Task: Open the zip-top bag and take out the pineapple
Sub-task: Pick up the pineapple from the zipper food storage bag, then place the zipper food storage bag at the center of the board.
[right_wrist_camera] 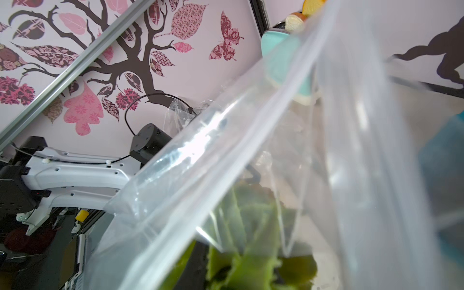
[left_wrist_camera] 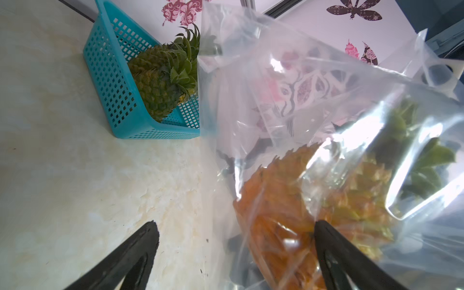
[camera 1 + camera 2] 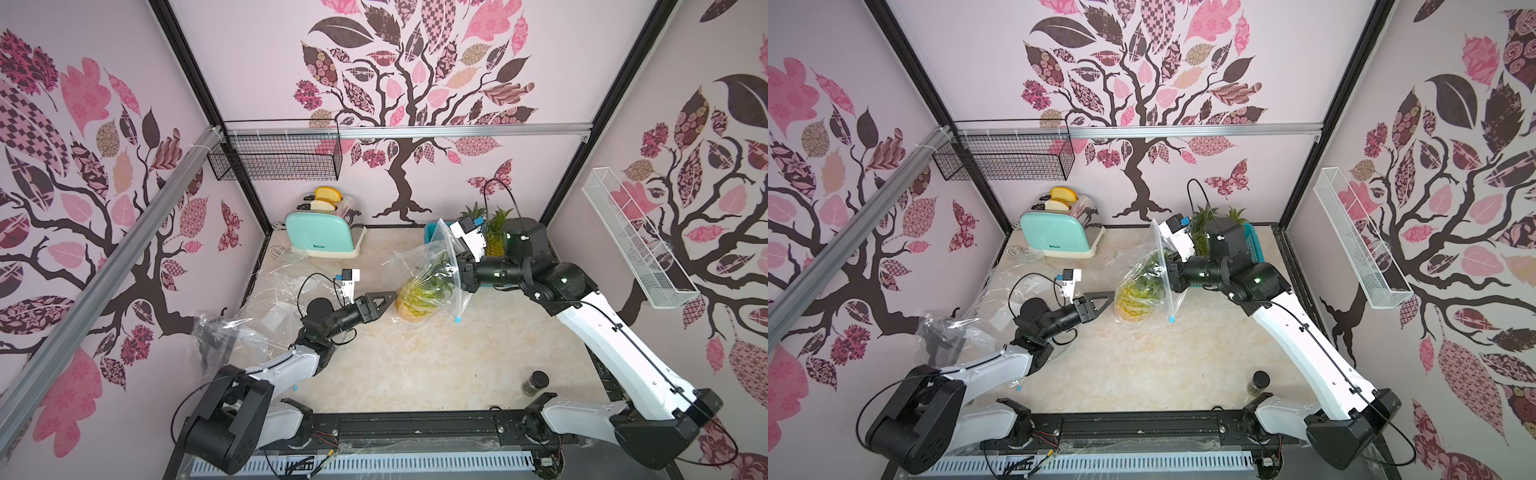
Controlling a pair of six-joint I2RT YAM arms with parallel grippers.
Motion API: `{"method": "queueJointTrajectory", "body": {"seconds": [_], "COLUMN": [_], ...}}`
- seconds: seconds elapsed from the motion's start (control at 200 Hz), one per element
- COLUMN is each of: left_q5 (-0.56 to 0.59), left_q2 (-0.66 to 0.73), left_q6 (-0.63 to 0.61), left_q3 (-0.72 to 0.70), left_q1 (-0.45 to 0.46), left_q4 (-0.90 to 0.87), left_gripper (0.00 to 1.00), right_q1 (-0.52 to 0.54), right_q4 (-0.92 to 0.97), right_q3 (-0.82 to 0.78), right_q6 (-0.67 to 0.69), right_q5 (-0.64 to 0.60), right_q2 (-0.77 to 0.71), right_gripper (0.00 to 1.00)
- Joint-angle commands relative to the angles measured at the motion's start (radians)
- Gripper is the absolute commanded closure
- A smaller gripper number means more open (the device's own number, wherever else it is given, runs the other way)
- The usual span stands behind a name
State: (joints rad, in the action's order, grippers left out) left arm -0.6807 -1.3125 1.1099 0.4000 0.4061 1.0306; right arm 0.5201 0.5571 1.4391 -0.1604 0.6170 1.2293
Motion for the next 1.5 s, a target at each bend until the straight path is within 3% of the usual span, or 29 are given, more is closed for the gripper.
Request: {"method": "queueJointTrajectory", "body": {"seconds": [0.0,0.105,0.155,0.18,0.23,0.3,0.395,0.51,0.645,0.72,0.82,0.92,1.095,1.3,1.495], "left_q5": [-0.030,-0.045,-0.053,-0.057,-0.052,-0.052,-0.051,0.042,0.320,0.479,0.601,0.638,0.641,0.559,0.574], "left_q2": [-0.072,-0.106,-0.102,-0.098,-0.085,-0.071,-0.029,0.075,0.208,0.238,0.215,0.140,0.061,0.074,0.087], "left_q6": [0.066,0.080,0.077,0.074,0.070,0.054,-0.033,-0.269,-0.547,-0.592,-0.589,-0.565,-0.516,-0.503,-0.470], "left_q3": [0.058,0.109,0.124,0.130,0.131,0.124,0.123,0.129,0.158,0.158,0.158,0.156,0.117,0.080,0.054], "left_q1": [-0.004,0.000,0.002,0.002,0.002,0.000,0.000,-0.004,-0.005,-0.009,-0.012,-0.010,-0.011,-0.007,0.014], "left_q4": [0.202,0.230,0.230,0.230,0.229,0.216,0.042,-0.372,-0.900,-1.063,-1.201,-1.263,-1.219,-1.119,-1.100], "left_gripper": [0.02,0.07,0.17,0.30,0.68,1.00,1.00,1.00,1.00,1.00,1.00,1.00,1.00,1.00,1.00], "right_q1": [-0.002,-0.002,-0.003,-0.003,-0.002,-0.002,-0.002,-0.003,-0.004,-0.003,-0.003,-0.003,-0.004,-0.005,-0.005], "right_q4": [-0.069,-0.094,-0.101,-0.104,-0.111,-0.112,-0.100,-0.060,-0.018,-0.010,-0.012,-0.026,-0.066,-0.193,-0.305], "right_q3": [0.047,0.037,0.035,0.035,0.034,0.036,0.046,0.066,0.083,0.086,0.091,0.098,0.094,0.040,0.017], "right_q6": [-0.012,-0.025,-0.027,-0.026,-0.027,-0.027,-0.021,-0.003,0.026,0.035,0.039,0.038,0.016,-0.059,-0.113], "right_q5": [0.076,0.076,0.075,0.074,0.068,0.055,0.045,-0.004,-0.093,-0.133,-0.187,-0.228,-0.271,-0.259,-0.223], "right_q2": [-0.025,-0.021,-0.016,-0.014,-0.011,-0.006,0.000,-0.001,-0.018,-0.027,-0.038,-0.052,-0.088,-0.115,-0.095], "right_gripper": [1.00,1.00,1.00,1.00,1.00,1.00,1.00,1.00,1.00,1.00,1.00,1.00,1.00,1.00,1.00]}}
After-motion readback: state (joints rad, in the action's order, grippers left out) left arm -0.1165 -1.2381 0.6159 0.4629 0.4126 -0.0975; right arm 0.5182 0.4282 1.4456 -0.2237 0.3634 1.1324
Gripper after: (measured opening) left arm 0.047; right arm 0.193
